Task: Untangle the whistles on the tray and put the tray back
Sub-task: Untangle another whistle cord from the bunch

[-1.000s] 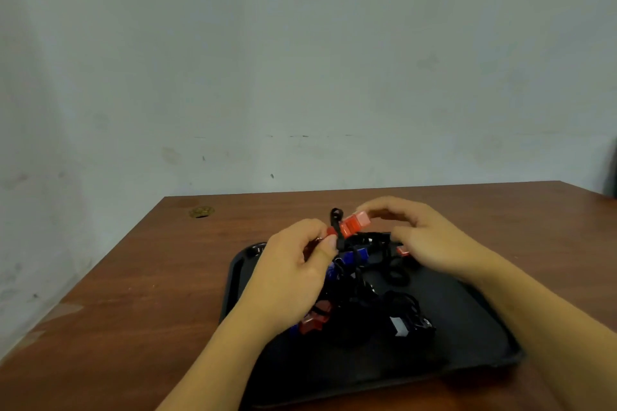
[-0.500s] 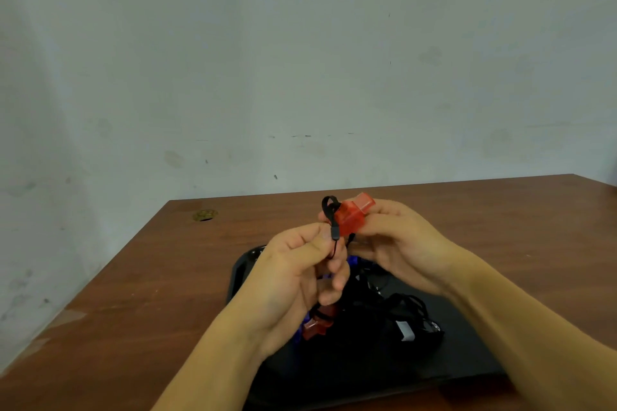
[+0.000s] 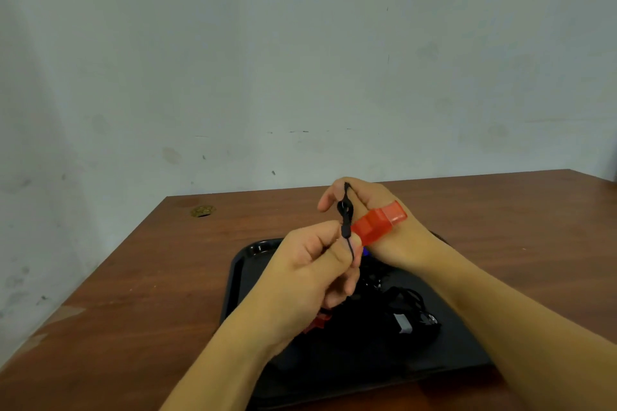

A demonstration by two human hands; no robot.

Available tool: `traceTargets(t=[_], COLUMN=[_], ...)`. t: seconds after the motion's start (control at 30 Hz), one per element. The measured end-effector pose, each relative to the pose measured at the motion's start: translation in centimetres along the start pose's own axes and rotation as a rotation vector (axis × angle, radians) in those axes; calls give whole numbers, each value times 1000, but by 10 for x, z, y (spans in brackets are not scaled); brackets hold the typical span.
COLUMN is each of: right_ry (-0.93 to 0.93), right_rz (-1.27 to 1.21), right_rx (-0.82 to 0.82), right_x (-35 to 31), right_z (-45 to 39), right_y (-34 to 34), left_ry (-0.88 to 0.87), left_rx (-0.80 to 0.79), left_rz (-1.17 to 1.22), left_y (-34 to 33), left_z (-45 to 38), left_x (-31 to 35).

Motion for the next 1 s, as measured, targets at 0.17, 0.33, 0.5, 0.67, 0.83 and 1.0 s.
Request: traceTargets(t=[0.17, 0.33, 0.5, 0.67, 0.83, 1.0], right_ry=[-45, -126, -296, -116, -43, 31], right_rz=[21, -133, -484, -171, -479, -415], right_rx=[115, 34, -168, -156, -135, -241], right_x=[11, 19, 22, 16, 6, 0], right_z=[-4, -3, -7, -8, -5, -4], right_y=[3, 7, 20, 16, 8, 7], left_ry=[-53, -14, 24, 82, 216, 228], left_rx=[94, 138, 163, 238, 265, 255], left_rz=[-363, -543, -625, -633, -200, -70], left_y=[4, 7, 12, 22, 28, 28], left_z=[2, 2, 3, 1, -1, -1], left_x=[1, 3, -4, -10, -19, -21])
Point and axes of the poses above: each hand's wrist, its own z-axis away from the middle knuckle, its own y-axis out of the back of the hand, x = y × z, the point moved 5 cm from there along -z, towards the middle knuckle, and after that the axes turned 3 degrees about z, right-handed, at the moved point
